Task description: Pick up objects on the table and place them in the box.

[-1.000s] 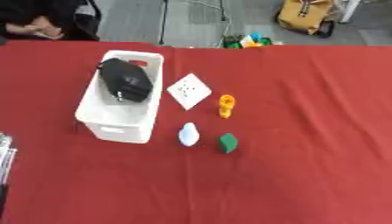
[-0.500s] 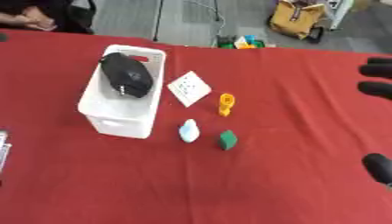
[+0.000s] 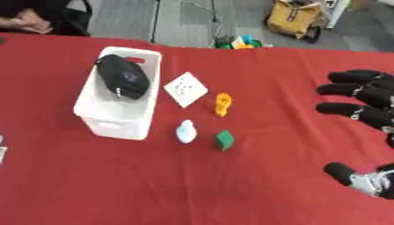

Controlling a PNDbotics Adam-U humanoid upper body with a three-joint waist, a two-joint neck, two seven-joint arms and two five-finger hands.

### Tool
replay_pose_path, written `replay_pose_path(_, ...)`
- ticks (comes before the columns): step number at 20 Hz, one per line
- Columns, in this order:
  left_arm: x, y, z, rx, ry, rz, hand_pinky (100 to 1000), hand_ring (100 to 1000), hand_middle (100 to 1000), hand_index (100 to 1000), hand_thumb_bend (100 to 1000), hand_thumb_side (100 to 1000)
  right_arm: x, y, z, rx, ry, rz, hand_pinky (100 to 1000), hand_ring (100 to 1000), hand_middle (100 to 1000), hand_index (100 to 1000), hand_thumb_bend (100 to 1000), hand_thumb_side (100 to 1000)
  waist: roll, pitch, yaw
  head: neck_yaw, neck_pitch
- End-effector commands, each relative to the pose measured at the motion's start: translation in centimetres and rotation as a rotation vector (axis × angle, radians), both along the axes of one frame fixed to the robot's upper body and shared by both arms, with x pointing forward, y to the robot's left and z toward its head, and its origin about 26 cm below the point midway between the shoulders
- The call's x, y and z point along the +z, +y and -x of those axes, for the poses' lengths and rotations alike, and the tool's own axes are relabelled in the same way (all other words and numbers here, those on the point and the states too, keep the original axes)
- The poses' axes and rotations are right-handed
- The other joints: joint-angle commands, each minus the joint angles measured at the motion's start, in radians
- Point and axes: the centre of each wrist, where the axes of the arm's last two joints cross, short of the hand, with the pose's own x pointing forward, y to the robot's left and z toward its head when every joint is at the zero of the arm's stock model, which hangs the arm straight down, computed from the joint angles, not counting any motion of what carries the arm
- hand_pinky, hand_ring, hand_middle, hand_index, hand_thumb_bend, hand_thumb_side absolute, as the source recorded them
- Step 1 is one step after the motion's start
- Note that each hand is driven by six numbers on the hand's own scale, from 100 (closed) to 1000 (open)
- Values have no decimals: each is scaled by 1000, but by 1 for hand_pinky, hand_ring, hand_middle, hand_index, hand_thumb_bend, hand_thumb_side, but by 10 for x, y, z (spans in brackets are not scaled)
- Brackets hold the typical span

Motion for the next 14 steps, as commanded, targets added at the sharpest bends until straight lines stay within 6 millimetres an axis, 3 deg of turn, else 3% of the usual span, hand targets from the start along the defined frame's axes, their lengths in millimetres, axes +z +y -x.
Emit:
replay_pose_path(1,7,-2,2,-16,-25,1,448,813,808,914,113,1000,23,-3,2,-49,-32,162,852,899,831,868,483,968,10,-13,3,-11,15)
replay_pose_path(6,7,-4,2,-25,-24,9,447,813,808,914,112,1000,35,1,-1,-120,-20,164,821,864,800,864,534,1000,18,-11,8,-18,23)
replay_pose_path(7,7,-4,2,-26,-24,9,446,813,808,914,112,1000,36,2,-2,-132,-13,156,784,822,767,853,590,1000,18,-10,8,-19,23)
replay_pose_path(8,7,-5,2,-29,-24,10,446,813,808,914,112,1000,35,4,-2,-138,-10,134,784,822,767,853,590,1000,20,-10,9,-20,24)
replay_pose_path(10,7,-6,2,-35,-22,14,445,813,808,914,112,1000,32,9,-4,-145,2,84,711,724,703,840,651,1000,22,-9,10,-21,25)
replay_pose_path(14,6,-10,1,-50,-16,28,444,813,809,915,112,1000,27,24,-9,-147,11,-60,687,669,670,824,681,1000,26,-10,16,-21,22)
